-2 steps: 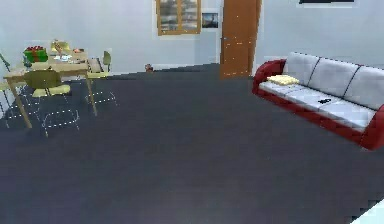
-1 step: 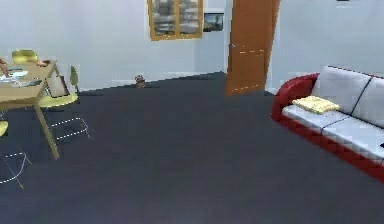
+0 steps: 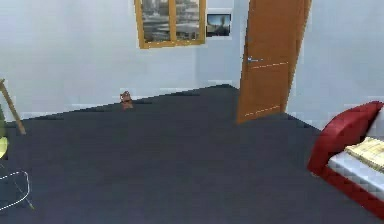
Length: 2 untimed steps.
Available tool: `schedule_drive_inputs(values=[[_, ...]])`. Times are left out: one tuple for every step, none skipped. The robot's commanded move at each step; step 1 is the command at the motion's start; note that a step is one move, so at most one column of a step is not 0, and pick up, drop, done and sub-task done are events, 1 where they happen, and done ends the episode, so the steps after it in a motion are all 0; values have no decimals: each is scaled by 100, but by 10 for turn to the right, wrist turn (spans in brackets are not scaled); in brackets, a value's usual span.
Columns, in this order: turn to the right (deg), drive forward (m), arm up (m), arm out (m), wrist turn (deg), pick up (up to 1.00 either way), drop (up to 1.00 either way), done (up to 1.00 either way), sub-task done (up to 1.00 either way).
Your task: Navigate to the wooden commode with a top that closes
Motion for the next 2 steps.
schedule_drive_inputs(values=[[0,100,0,0,0,0,0,0,0],[-30,0,0,0,0,0,0,0,0]])
